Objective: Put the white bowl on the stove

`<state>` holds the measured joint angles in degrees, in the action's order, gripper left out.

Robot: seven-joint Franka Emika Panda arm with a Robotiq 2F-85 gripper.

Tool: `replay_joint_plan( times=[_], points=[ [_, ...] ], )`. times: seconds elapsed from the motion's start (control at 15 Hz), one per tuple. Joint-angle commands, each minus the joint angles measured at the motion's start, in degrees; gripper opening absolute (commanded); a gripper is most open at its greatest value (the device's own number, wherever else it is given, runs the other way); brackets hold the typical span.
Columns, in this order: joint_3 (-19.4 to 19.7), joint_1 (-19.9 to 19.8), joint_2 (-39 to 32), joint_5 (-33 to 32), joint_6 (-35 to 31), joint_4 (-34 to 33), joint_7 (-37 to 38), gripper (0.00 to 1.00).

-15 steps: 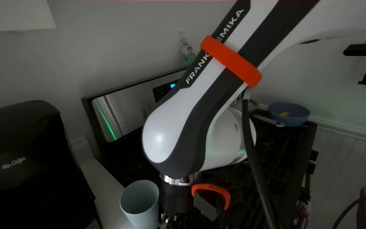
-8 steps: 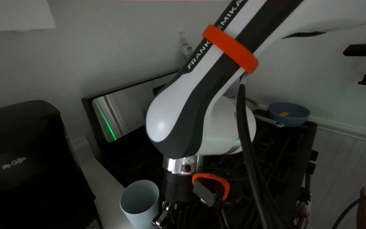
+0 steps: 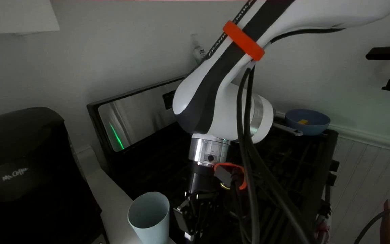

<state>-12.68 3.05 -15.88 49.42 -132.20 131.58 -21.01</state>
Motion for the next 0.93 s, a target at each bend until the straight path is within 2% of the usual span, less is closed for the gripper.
replay_joint_plan(
  times=[0.0,0.13,0.4,0.6,0.73,0.87],
  points=[
    [0.24,2.48,-0.07,-0.37,-1.46,0.11,1.35,0.33],
    [-0.07,4.12,1.31,-1.63,-4.16,1.25,1.41,0.40],
    [0.15,7.98,2.01,-10.75,-9.97,2.71,5.95,0.67],
    [-0.38,8.70,2.26,-17.83,-11.92,3.78,7.91,0.88],
    [-1.57,8.36,2.21,-19.01,-13.59,4.22,6.63,1.00],
    [-3.50,7.45,2.17,-16.49,-15.74,4.17,4.50,1.00]
  ],
)
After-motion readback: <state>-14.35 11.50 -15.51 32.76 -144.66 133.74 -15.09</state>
